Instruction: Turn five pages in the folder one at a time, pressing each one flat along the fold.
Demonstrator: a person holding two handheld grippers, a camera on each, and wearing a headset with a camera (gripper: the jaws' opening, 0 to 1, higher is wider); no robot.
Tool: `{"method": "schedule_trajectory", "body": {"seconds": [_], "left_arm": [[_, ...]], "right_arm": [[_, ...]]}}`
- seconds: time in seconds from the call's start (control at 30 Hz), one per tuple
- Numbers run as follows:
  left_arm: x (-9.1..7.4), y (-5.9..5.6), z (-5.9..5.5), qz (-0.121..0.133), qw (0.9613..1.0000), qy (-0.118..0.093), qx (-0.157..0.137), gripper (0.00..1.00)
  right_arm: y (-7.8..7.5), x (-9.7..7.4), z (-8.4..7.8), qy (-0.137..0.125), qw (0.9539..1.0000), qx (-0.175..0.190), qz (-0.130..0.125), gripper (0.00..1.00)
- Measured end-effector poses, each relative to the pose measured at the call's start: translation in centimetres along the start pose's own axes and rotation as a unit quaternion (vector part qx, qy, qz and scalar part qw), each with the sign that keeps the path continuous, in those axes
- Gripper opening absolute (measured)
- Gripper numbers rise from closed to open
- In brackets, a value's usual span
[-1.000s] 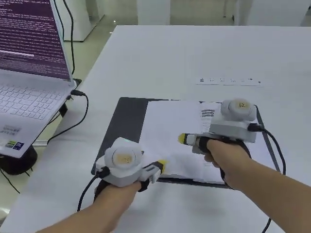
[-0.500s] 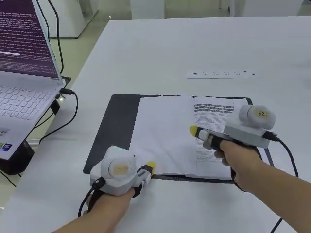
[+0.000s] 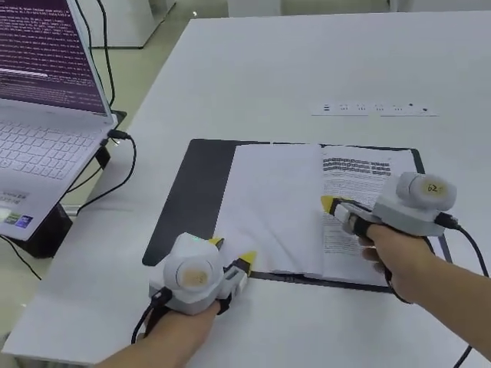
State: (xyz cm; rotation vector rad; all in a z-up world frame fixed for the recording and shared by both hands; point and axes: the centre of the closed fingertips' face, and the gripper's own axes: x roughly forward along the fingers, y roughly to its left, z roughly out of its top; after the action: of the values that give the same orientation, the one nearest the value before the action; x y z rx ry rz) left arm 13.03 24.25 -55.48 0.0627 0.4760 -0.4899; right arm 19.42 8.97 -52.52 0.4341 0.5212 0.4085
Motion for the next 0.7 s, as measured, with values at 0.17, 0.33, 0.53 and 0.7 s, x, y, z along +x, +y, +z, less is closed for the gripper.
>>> {"method": "schedule_trajectory", "body": {"seconds": [0.17, 0.33, 0.53, 0.7], "left_arm": [[0.0, 0.0, 0.0, -0.001, 1.0, -0.005, -0.001, 0.34], [0.0, 0.0, 0.0, -0.001, 1.0, -0.008, -0.001, 0.34], [0.0, 0.1, 0.0, 0.0, 0.9999, -0.011, -0.002, 0.34], [0.1, 0.1, 0.0, -0.001, 0.9999, -0.012, 0.0, 0.34]], "right_arm": [[-0.3, 1.0, -0.2, 0.008, 1.0, -0.003, 0.003, 0.0], [0.0, 1.8, -0.1, 0.011, 0.9999, -0.005, 0.005, 0.0], [-0.2, 2.5, 0.3, 0.008, 1.0, 0.002, 0.001, 0.0], [-0.6, 3.1, 0.9, -0.001, 1.0, 0.007, -0.004, 0.0]]}}
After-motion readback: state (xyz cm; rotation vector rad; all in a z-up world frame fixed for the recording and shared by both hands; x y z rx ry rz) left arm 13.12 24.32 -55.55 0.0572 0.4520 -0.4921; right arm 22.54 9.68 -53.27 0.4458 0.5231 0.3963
